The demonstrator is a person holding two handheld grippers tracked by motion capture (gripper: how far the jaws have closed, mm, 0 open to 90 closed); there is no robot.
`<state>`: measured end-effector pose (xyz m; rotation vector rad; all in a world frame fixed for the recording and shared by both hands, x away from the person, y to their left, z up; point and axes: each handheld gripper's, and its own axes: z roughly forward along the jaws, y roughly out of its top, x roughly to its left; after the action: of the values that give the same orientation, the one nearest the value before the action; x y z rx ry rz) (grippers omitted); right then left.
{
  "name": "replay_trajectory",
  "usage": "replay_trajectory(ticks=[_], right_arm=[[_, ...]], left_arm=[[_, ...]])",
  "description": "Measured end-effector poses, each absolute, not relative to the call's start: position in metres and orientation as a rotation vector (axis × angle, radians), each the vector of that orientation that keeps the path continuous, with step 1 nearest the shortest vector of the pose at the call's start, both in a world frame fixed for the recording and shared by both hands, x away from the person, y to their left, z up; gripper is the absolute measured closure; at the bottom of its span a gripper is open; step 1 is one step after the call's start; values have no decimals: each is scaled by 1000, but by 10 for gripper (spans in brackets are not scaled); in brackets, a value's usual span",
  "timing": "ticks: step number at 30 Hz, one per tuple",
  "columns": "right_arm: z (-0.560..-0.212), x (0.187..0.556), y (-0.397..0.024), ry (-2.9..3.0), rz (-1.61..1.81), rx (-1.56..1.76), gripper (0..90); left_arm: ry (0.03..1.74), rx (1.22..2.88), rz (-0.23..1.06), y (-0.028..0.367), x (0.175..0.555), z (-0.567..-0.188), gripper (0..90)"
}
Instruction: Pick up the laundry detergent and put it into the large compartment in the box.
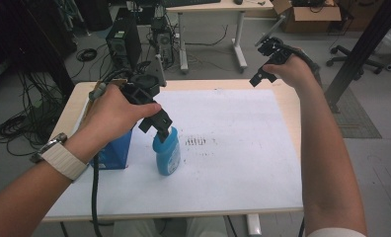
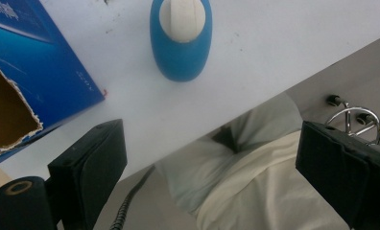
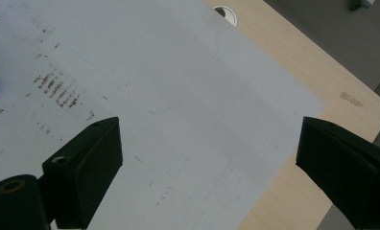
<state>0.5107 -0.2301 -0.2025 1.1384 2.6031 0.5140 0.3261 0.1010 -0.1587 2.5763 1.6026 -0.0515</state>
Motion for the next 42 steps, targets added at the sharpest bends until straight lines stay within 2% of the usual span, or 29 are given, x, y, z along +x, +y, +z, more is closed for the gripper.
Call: replay_trajectory(ticks=[13, 20, 42], right_arm=[[-198, 504, -229, 2591, 524, 1125, 86], [-199, 504, -228, 2592, 522, 1126, 86], [-199, 503, -226, 2595, 527, 1115, 86]], left_arm=[[1595, 2558, -40, 99, 325, -155, 95], [1597, 2540, -16, 98, 326, -153, 54], [1630, 2523, 3, 95, 349, -155, 72]])
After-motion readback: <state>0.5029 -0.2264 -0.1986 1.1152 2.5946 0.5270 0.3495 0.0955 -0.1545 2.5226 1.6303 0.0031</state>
